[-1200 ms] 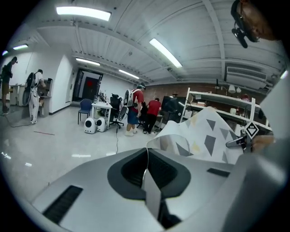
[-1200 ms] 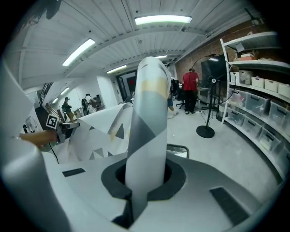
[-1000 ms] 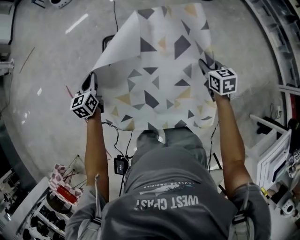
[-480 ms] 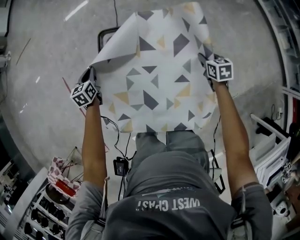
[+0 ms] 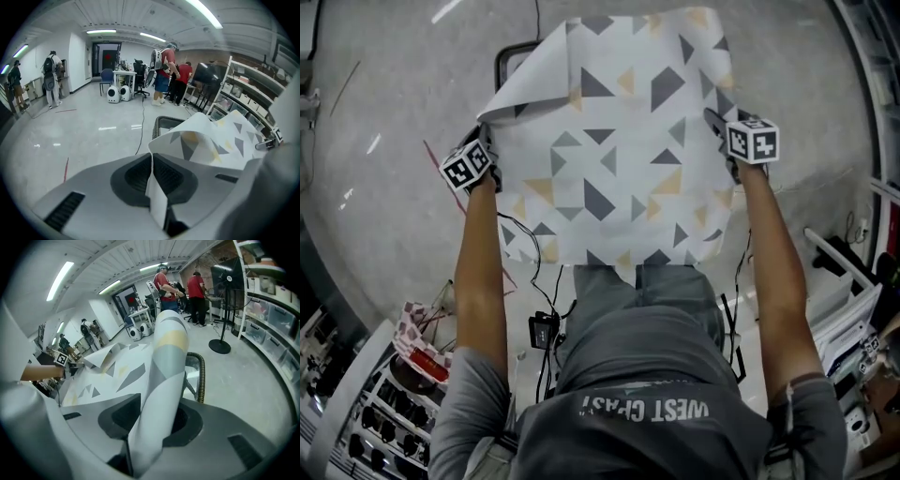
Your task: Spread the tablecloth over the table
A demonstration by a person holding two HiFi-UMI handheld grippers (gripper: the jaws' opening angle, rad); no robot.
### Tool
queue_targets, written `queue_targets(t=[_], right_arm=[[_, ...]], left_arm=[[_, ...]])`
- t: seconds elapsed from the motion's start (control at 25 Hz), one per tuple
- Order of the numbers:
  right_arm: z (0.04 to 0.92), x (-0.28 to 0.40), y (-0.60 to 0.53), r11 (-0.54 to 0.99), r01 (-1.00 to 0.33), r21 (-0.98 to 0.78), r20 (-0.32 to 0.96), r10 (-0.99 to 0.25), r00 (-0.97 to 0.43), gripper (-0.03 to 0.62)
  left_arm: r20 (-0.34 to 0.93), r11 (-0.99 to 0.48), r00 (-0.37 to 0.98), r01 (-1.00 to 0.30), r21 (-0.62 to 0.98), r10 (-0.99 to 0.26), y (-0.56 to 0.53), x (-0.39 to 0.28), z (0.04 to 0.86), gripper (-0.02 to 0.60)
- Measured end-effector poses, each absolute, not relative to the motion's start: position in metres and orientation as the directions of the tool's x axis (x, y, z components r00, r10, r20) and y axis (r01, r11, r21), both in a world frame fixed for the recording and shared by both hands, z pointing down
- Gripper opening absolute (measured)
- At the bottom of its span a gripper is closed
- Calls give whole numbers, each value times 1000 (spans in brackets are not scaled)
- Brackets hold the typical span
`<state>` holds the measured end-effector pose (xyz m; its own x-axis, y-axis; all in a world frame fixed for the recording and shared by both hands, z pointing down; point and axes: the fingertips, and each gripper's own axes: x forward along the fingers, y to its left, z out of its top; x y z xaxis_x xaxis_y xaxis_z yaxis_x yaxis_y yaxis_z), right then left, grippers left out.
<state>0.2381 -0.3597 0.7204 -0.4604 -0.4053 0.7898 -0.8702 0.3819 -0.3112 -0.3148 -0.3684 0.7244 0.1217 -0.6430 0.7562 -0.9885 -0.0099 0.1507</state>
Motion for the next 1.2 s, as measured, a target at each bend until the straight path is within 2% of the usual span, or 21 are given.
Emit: queue_targets(t=[0.16,0.32,0.56,0.84,0.88,1.04,1.12,1.2], right_arm=[[714,261,-360,268,-840,-472,711,-448,-542,186],[707,279,-358,149,-764,-627,619,-500,-606,196],[740,309,-342,76,-882,-465,771,-456,-445,170],[756,316,-338,129,-961,-245,859,-430,-277,230],[758,320,-338,103,-964,-243,862,-433,-264,243],[769,342,-332,-61,-964,-259,878,-430,-208,407],[768,338,-333,-77,-961,-265,876,-436,-206,397],[756,331,-335,-40,-972,-233,864,-467,-188,319]], left_arm=[[787,22,99,-990,142,-610,-368,-321,744,17],[809,0,105,-992,128,-579,-370,-324,755,28],[820,-11,101,-993,115,-564,-371,-326,762,51],[818,-22,98,-994,104,-567,-370,-324,762,51],[817,-25,100,-994,105,-567,-370,-323,762,49],[815,-35,95,-995,92,-572,-370,-324,761,51],[807,-39,72,-997,60,-586,-369,-327,754,51],[796,-53,57,-998,32,-603,-367,-326,747,51]])
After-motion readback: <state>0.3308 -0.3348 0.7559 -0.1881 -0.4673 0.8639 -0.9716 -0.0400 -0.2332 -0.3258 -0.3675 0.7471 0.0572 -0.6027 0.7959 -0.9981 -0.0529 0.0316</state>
